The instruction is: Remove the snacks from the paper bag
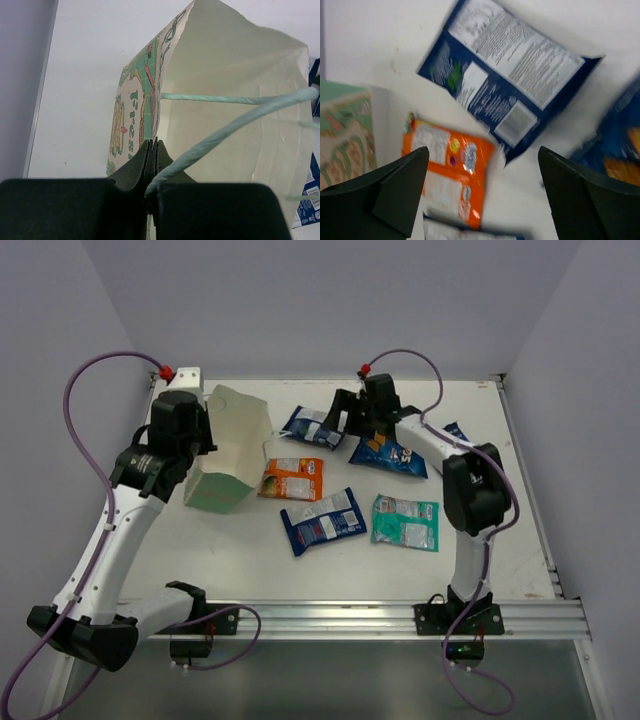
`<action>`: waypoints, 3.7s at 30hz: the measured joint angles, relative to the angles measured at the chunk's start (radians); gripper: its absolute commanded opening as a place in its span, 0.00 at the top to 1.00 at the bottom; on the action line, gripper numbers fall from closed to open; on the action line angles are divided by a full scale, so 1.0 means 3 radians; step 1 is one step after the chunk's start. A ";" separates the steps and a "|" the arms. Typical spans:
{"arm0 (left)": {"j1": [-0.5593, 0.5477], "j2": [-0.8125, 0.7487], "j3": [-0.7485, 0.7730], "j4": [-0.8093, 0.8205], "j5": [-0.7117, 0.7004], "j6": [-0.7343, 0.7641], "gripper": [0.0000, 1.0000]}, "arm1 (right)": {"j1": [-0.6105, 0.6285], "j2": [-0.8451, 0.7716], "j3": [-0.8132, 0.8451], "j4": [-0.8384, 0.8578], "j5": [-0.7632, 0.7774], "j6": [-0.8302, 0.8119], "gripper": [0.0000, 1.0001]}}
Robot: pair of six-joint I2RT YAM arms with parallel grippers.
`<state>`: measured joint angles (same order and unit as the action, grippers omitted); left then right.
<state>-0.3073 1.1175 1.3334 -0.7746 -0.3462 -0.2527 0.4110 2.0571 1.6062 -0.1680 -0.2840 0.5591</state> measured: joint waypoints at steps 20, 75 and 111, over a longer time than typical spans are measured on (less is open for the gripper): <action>0.0108 -0.0248 -0.0033 0.0404 0.0720 0.0333 1.00 | -0.0106 -0.4924 -0.2209 -0.0777 0.1085 -0.0642 0.01; 0.1855 0.2005 0.1077 0.1031 0.1776 -0.0491 0.53 | -0.0102 -0.4927 -0.2324 -0.1063 0.0629 -0.0811 0.01; 0.1250 -0.0950 0.0741 0.0318 0.0944 0.0243 0.00 | -0.0076 -0.5203 -0.0930 -0.1100 0.1759 -0.1830 0.01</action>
<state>0.0677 0.8326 1.5558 -0.6792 -0.0631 -0.1799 0.3882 0.4961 1.3273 -0.4980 0.2436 0.0101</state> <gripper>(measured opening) 0.997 0.990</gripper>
